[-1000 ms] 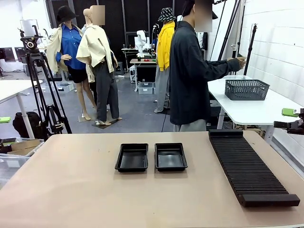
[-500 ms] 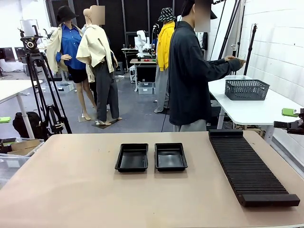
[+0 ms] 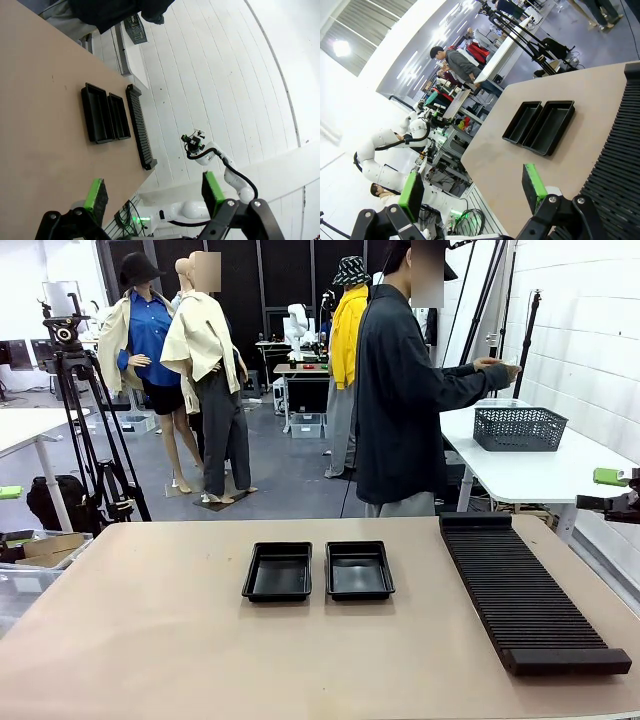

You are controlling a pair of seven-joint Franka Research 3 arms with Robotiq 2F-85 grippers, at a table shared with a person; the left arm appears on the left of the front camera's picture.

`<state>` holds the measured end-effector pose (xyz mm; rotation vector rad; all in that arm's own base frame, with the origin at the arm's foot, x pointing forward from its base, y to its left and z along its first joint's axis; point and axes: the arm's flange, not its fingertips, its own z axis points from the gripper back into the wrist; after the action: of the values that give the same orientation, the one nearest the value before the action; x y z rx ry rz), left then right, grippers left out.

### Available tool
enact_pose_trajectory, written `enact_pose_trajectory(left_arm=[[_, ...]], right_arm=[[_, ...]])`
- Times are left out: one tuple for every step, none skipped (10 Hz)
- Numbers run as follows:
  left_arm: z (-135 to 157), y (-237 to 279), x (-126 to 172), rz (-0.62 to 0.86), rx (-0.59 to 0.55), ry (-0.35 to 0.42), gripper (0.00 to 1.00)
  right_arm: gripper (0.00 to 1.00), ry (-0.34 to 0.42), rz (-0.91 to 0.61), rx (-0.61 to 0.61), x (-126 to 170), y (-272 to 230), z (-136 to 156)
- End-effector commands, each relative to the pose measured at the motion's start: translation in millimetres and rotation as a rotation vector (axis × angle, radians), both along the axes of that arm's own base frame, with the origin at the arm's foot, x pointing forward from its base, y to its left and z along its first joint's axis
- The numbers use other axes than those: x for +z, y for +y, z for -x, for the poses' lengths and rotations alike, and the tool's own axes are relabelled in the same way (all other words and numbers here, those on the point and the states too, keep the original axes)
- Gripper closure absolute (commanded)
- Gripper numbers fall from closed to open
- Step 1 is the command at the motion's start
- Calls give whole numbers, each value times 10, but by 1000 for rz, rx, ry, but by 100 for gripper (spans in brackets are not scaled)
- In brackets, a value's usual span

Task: Inspect and transfer BCBs to ESD trays.
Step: Pick up the Blank PCB from the PCB Rack and place it in the left ESD tray.

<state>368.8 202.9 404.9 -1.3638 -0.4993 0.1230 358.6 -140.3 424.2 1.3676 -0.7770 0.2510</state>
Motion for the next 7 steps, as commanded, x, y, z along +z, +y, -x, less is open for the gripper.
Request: enact_pose_trajectory(left_arm=[[20,6,26,-1,4,-3,0],[20,6,26,-1,4,-3,0],[20,6,26,-1,4,-3,0],[20,6,26,-1,4,-3,0],[20,6,26,-1,4,-3,0],[20,6,26,-1,4,-3,0],[20,6,26,-1,4,-3,0]], right_arm=[[0,11,0,-8,11,17,18],[0,11,0,-8,11,17,18],[0,11,0,-8,11,17,18],[0,11,0,-8,11,17,18],[0,11,0,-8,11,17,18],[0,11,0,-8,11,17,18],[0,11,0,-8,11,17,18]])
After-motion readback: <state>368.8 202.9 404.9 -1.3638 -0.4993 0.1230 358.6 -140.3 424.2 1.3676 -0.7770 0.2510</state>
